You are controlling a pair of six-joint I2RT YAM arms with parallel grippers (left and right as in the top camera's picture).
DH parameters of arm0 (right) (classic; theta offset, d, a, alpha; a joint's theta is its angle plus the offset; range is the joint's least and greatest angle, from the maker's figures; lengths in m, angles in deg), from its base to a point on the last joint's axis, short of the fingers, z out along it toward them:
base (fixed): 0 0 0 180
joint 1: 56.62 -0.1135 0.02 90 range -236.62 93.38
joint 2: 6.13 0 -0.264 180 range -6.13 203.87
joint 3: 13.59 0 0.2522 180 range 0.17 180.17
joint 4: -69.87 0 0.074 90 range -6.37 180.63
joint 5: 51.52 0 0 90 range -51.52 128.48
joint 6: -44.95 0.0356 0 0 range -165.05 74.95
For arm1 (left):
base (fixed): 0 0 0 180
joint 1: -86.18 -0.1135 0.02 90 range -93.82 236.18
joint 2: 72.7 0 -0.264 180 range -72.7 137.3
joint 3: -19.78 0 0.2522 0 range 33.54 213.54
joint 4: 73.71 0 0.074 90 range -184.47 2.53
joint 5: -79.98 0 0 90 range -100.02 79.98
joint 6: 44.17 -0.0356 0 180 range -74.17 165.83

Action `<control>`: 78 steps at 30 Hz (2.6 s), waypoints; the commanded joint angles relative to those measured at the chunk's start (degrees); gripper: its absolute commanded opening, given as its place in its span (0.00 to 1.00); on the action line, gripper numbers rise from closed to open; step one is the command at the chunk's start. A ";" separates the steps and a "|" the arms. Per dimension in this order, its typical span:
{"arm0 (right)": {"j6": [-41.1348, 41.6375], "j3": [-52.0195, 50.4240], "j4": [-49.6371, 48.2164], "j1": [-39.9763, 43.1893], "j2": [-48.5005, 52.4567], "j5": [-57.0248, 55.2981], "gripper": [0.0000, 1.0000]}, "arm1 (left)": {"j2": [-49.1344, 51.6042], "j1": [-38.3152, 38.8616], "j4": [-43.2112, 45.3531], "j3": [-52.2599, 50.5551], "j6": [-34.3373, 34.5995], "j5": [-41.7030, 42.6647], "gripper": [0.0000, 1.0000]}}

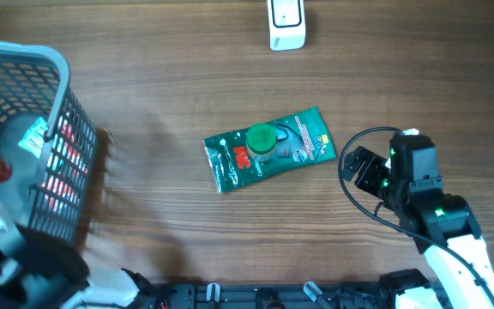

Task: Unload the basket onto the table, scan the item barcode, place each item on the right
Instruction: 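Reach the left gripper back into the basket toward the red-capped can, then lift the red-capped yellow can out and set it upright left of the package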

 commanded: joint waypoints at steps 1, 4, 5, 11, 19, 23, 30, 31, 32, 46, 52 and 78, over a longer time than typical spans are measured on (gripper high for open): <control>0.61 0.59 0.85 0.24 0.17 0.50 1.00 | -10.80 1.73 1.03 0.44 -0.52 6.93 0.40; 0.50 0.59 1.62 0.24 0.17 0.50 1.00 | -18.34 5.18 2.43 0.44 -1.49 11.63 0.41; 0.44 0.59 1.86 0.24 0.17 0.50 1.00 | -21.44 7.19 4.00 0.44 -3.82 14.82 0.42; 0.07 0.59 3.34 0.24 0.28 0.44 1.00 | -34.93 21.90 8.98 0.42 -4.96 19.67 0.44; 0.09 0.55 3.63 0.24 2.32 0.46 1.00 | -33.75 48.92 2.49 0.42 -5.03 17.07 0.44; 0.07 0.55 3.74 0.24 3.63 0.31 1.00 | -26.14 56.41 -0.44 0.42 -5.05 10.19 0.44; 0.00 0.55 3.76 0.24 6.40 -0.46 1.00 | -8.81 63.10 -0.94 0.42 -8.26 9.55 0.43; 0.02 0.55 3.78 0.24 6.93 -0.92 1.00 | -6.34 63.58 -0.94 0.42 -8.22 9.57 0.44; 0.00 0.55 3.74 0.24 7.52 -1.29 1.00 | -3.56 63.98 -0.50 0.42 -8.20 9.55 0.43; 0.17 0.55 1.95 0.24 11.04 -1.25 1.00 | 14.29 64.28 7.54 0.42 -7.96 6.34 0.44; 0.17 0.55 0.94 0.24 11.04 -1.25 1.00 | 15.41 65.61 7.85 0.42 -7.72 2.27 0.50; 0.13 0.55 0.11 0.24 11.04 -1.22 1.00 | -7.19 67.95 4.44 0.44 -0.46 -16.02 0.99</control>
